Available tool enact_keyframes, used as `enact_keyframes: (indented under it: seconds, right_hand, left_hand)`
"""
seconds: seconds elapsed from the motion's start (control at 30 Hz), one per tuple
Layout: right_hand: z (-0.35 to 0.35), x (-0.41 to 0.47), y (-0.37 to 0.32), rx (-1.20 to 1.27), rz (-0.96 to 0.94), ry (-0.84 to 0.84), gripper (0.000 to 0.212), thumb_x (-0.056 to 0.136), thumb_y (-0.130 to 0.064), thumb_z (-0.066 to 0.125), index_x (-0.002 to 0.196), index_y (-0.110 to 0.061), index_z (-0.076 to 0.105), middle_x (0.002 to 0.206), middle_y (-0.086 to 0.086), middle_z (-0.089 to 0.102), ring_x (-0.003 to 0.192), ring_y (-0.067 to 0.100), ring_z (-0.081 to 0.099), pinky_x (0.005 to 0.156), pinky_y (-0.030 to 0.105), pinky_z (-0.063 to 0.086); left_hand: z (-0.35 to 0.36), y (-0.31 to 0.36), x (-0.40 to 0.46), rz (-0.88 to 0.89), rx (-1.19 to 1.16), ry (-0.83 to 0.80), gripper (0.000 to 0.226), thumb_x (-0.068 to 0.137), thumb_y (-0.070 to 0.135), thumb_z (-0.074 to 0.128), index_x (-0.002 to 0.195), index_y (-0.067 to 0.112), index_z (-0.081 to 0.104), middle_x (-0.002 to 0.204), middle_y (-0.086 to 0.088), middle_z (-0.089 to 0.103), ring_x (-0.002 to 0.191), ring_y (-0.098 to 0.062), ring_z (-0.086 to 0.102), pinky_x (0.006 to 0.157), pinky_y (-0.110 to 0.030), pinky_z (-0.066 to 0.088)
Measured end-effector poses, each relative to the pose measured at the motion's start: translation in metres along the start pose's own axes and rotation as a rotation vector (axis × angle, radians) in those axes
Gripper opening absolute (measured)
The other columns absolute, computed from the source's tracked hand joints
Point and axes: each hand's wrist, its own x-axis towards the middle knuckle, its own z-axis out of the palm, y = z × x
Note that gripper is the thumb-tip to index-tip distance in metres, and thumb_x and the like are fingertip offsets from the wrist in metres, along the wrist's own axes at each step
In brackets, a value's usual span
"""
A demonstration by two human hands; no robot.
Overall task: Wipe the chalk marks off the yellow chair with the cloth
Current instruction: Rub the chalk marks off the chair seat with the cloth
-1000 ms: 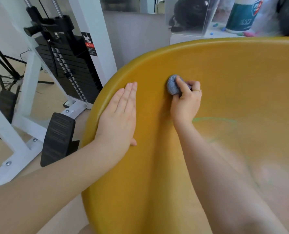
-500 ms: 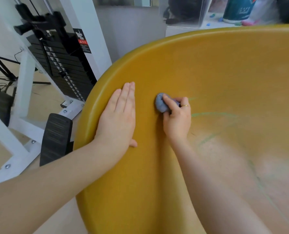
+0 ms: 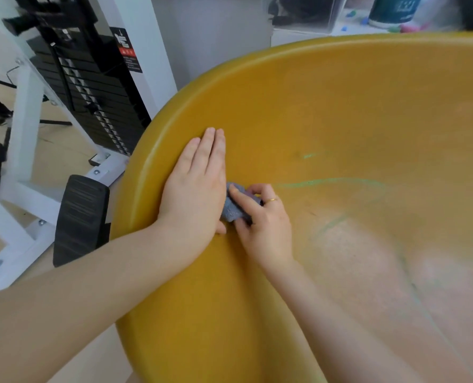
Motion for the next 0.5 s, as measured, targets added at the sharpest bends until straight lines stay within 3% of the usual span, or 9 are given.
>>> enact_keyframes:
  seconds: [0.17,0.3,0.4,0.5]
  right_hand:
    - [-0.015,0.059,0.052,-0.223,0.149,0.187,0.038,0.068,0.000,0.058,0.096,-0.022,0.072,0.095,0.014,0.063,0.071,0.035,0.055,0.045,0.029,0.044]
    - [-0.034,0.085,0.094,-0.299,0.308,0.336,0.042,0.072,0.001,0.056,0.101,-0.025,0.071,0.105,0.014,0.061,0.082,0.038,0.053,0.054,0.032,0.038]
    - [-0.034,0.089,0.098,-0.260,0.426,0.362,0.049,0.074,0.004,0.050,0.108,-0.026,0.068,0.113,0.011,0.056,0.088,0.035,0.050,0.060,0.029,0.031]
    - [-0.021,0.078,0.075,-0.125,0.437,0.298,0.042,0.073,-0.003,0.053,0.109,-0.020,0.068,0.105,0.014,0.056,0.084,0.034,0.056,0.066,0.032,0.037]
  left_hand:
    - [0.003,0.002,0.002,0.007,0.013,-0.021,0.128,0.073,0.065,0.058,0.137,-0.011,-0.024,0.150,-0.024,-0.022,0.142,-0.036,-0.014,0.114,-0.042,-0.009]
    - [0.004,0.002,0.003,0.024,0.000,-0.044,0.127,0.075,0.066,0.056,0.137,-0.010,-0.024,0.150,-0.023,-0.024,0.142,-0.035,-0.015,0.113,-0.042,-0.010]
    - [0.005,0.001,0.003,0.022,-0.002,-0.038,0.126,0.075,0.066,0.055,0.138,-0.010,-0.023,0.150,-0.024,-0.023,0.142,-0.036,-0.015,0.114,-0.042,-0.010]
    - [0.002,0.000,0.002,0.031,-0.010,-0.050,0.126,0.075,0.066,0.056,0.137,-0.011,-0.023,0.149,-0.024,-0.024,0.142,-0.036,-0.015,0.114,-0.042,-0.009]
